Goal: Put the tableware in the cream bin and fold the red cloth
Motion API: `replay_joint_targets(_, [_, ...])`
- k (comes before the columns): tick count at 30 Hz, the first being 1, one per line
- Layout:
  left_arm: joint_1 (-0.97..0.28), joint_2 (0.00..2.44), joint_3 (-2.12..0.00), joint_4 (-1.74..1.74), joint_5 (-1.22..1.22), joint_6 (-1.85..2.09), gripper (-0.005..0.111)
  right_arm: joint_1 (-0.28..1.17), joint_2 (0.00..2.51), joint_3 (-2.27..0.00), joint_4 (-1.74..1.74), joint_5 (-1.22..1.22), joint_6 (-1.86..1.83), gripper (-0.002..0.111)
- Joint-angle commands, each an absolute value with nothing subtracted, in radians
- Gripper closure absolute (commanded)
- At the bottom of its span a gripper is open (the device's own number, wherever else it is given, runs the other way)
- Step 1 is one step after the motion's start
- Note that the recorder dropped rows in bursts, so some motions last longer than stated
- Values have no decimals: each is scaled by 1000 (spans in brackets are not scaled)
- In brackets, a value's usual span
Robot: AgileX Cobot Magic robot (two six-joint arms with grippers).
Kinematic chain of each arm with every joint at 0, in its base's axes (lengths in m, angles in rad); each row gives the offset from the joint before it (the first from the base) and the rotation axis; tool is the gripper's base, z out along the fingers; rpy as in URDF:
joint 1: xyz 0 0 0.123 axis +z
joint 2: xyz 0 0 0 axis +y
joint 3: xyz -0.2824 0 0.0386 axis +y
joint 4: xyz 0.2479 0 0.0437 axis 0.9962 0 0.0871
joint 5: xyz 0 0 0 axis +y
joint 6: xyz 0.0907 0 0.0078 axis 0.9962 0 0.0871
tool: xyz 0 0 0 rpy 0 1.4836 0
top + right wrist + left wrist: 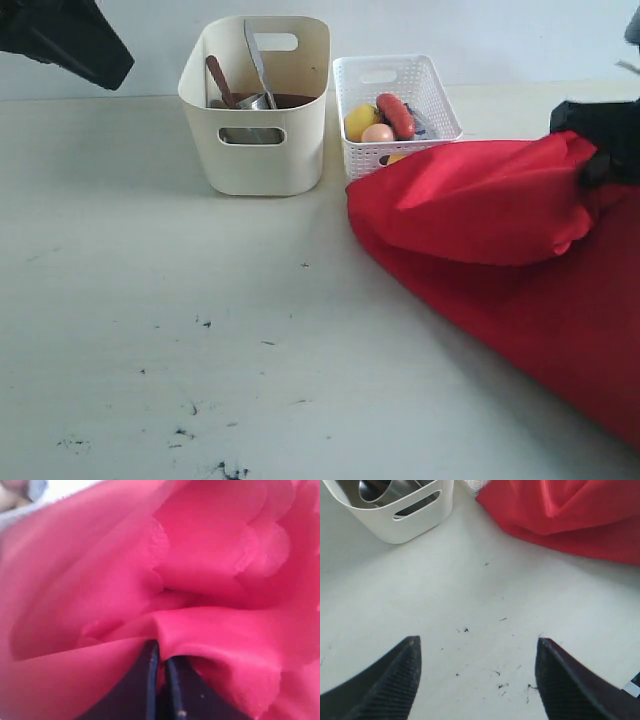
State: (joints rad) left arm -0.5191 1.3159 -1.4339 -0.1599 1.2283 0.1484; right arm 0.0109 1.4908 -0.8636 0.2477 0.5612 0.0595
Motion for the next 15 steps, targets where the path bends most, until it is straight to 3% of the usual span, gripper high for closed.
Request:
replay_joint_targets(1, [-518, 1308, -1432, -152, 1221, 150, 43, 12, 1564, -793, 342, 661, -16, 108])
replay_joint_targets(4, [-518, 1308, -1432, -152, 1221, 146, 43, 12, 1515, -674, 743, 771, -356, 108])
replay_joint_targets(8, [-518, 1308, -1432, -152, 1221, 146, 43, 14, 1397, -515, 982, 859, -478, 108])
replay_joint_targets(15, [-518, 1308, -1432, -154, 1190, 136, 43, 303, 1334, -410, 1160, 756, -483, 105])
